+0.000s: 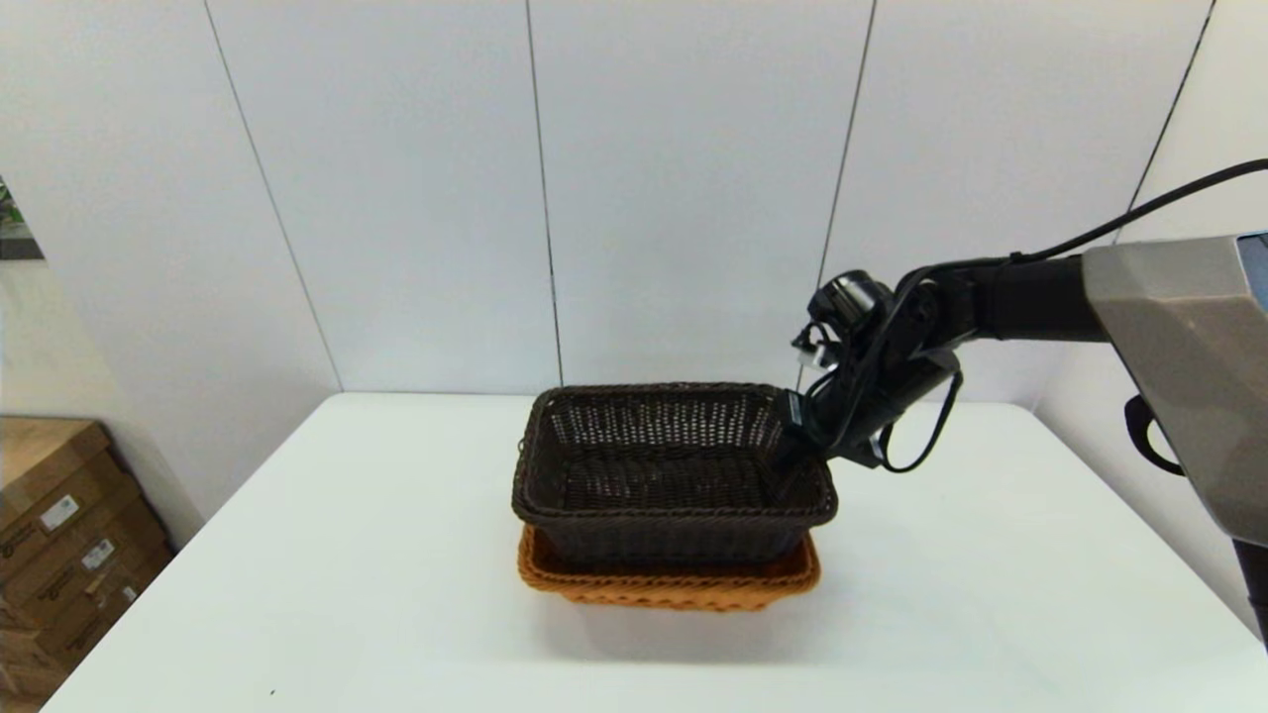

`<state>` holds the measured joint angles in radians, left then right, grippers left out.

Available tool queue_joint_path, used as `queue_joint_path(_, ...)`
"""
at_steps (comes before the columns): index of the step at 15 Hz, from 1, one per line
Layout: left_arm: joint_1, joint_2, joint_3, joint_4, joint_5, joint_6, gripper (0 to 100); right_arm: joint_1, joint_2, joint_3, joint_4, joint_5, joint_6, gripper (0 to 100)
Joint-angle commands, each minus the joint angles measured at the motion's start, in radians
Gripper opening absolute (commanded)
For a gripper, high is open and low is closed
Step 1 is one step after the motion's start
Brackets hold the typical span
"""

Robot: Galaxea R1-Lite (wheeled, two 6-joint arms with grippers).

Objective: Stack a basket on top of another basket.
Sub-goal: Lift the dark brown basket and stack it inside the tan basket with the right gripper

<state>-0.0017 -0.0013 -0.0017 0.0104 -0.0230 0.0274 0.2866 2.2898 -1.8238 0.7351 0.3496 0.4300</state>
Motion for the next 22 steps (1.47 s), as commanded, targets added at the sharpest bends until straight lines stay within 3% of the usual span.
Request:
queue_joint_path(1, 0.000, 0.000, 0.000, 0.000, 0.000, 0.000, 100, -0.001, -0.013, 0.034, -0.017, 0.000, 0.003, 0)
queue_joint_path(20, 0.000, 0.000, 0.000, 0.000, 0.000, 0.000, 100, 0.002, -0.016, 0.057, -0.020, -0.001, 0.004, 0)
queue_joint_path(21, 0.000, 0.000, 0.000, 0.000, 0.000, 0.000, 100, 0.002, -0.015, 0.057, -0.020, -0.001, 0.003, 100)
queue_joint_path(22, 0.000, 0.000, 0.000, 0.000, 0.000, 0.000, 100, 0.002, -0.015, 0.057, -0.020, -0.001, 0.003, 100)
